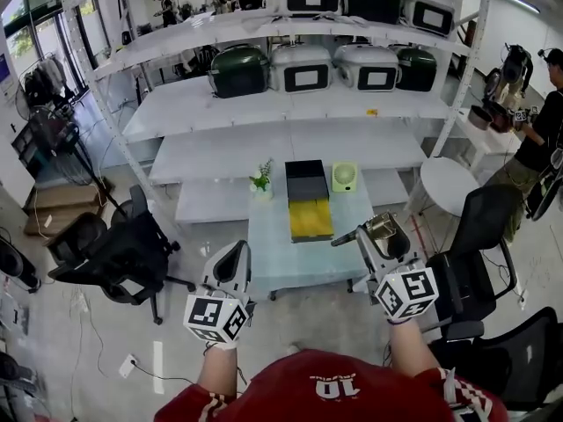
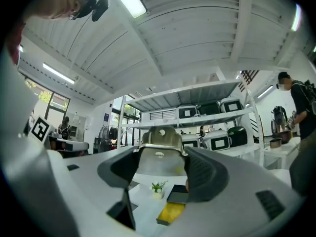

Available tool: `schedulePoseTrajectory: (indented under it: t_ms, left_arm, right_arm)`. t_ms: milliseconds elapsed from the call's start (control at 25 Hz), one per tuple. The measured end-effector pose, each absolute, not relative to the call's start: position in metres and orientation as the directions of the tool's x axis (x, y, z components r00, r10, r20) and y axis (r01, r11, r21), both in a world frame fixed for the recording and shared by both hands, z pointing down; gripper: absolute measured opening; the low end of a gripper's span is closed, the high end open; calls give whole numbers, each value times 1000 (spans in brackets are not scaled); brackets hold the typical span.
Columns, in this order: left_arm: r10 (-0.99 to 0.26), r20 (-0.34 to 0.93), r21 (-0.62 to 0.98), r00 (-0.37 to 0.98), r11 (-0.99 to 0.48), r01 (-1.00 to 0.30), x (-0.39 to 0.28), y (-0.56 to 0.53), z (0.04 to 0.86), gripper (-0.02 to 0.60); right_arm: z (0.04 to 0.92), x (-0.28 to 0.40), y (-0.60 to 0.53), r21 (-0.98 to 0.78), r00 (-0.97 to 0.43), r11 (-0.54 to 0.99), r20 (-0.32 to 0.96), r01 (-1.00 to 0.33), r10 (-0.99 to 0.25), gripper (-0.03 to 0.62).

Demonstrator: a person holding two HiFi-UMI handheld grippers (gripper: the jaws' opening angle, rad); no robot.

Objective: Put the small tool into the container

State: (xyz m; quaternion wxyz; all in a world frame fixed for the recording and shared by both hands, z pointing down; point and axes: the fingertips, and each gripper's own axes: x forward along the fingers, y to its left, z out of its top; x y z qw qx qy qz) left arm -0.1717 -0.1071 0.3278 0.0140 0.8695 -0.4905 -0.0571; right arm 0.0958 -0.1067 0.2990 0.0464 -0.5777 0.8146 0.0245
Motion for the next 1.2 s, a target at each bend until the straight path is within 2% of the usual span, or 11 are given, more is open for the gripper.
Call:
schedulePoseTrajectory:
  t_ms: [720,1200]
  left_arm:
    - [-821,-73,95,567,-571,-815,-185,-165,345,-9]
    - [-829,-91,41,552,-557,-830,-164,-202,341,-2]
  right_arm:
    - [315,72,-152,21,-288,287,-54,-958,-956,287]
    - [324,69,-209,-14,-368,369,-54,-929,-928,287]
